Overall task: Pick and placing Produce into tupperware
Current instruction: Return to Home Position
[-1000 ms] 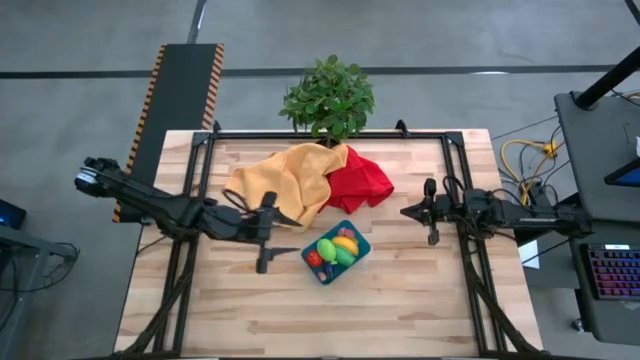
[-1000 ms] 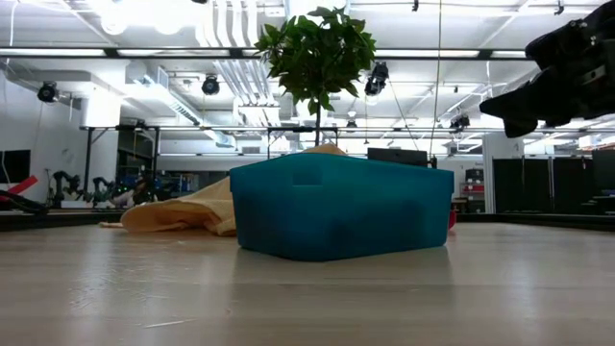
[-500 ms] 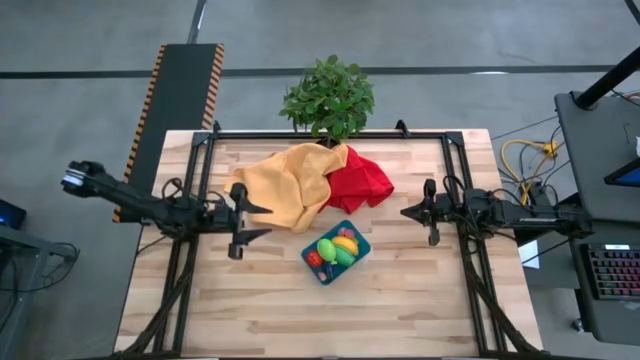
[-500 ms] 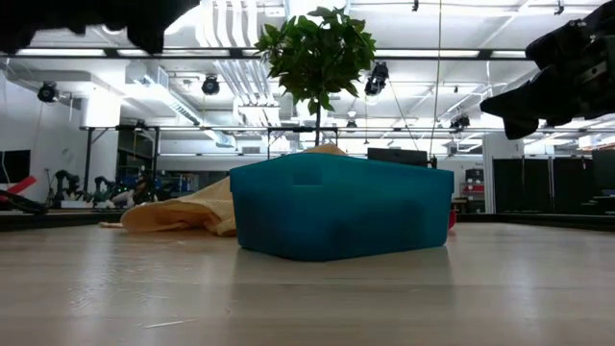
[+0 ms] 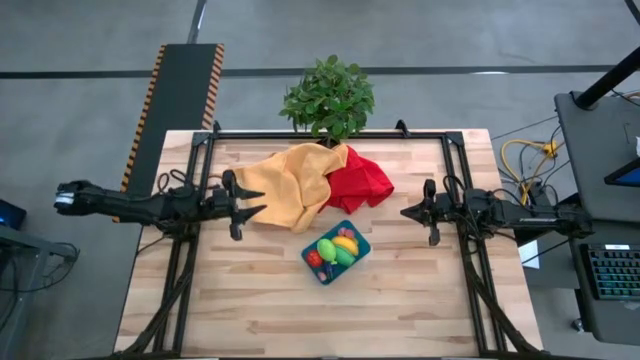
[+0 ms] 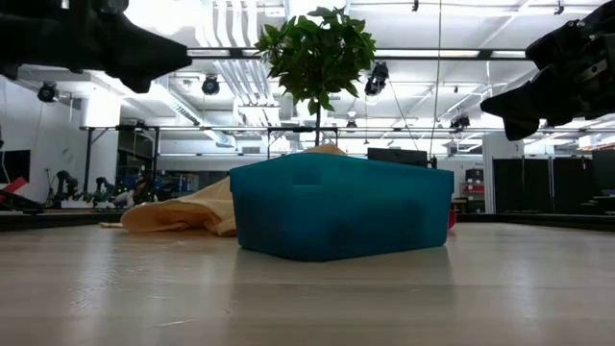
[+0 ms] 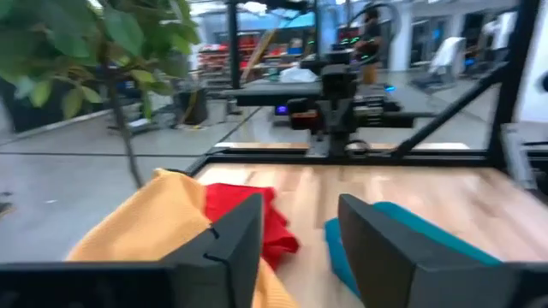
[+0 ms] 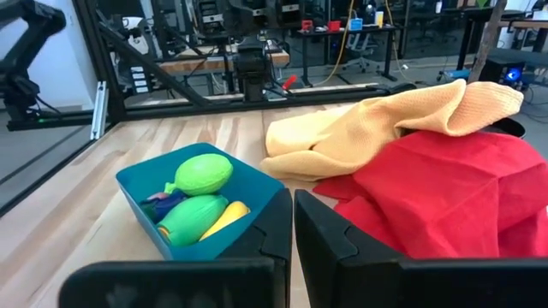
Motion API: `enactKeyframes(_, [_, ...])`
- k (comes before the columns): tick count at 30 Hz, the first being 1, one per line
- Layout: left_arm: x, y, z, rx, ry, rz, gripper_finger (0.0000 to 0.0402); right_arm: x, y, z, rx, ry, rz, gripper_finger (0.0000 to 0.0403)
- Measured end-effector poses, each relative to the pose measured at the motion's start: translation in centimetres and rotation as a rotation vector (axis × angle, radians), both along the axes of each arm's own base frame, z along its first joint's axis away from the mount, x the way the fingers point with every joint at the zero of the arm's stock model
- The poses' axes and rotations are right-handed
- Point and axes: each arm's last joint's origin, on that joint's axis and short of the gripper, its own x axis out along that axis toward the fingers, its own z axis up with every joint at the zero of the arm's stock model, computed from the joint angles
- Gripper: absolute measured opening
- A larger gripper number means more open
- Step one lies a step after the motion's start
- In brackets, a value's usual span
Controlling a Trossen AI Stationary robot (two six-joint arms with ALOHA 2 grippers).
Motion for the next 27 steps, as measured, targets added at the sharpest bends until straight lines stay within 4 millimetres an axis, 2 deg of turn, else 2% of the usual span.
enactKeyframes(3, [-0.6,-0.1,-0.2,-0.003,-0.016,-0.062,0.0106,0.0,0.0,0.0,0.007,0.000,0.000,0.0009])
enactKeyframes(8, [-1.2,-0.2,-1.3,0.009,0.089,-0.118,0.0027,0.0,0.0,0.0,-0.004,-0.004,-0.001,0.0009])
enactKeyframes(10, [-1.5,-0.3,-1.5,0.010,0.113,-0.132,0.0008,0.0,0.0,0.1,-0.023,-0.007,0.001,0.0009])
enactKeyframes(16, [-1.7,-0.3,-2.0,0.069,0.123,-0.155,0.0001,0.0,0.0,0.2,-0.090,-0.015,0.004,0.0009])
enactKeyframes(20, [-1.9,-0.3,-3.3,0.096,0.146,-0.156,0.0000,0.0,0.0,0.3,-0.100,-0.030,0.004,0.0009])
enactKeyframes(27, [-2.9,-0.2,-4.2,0.096,0.100,-0.156,0.0000,0.0,0.0,0.4,-0.105,-0.031,0.004,0.0009])
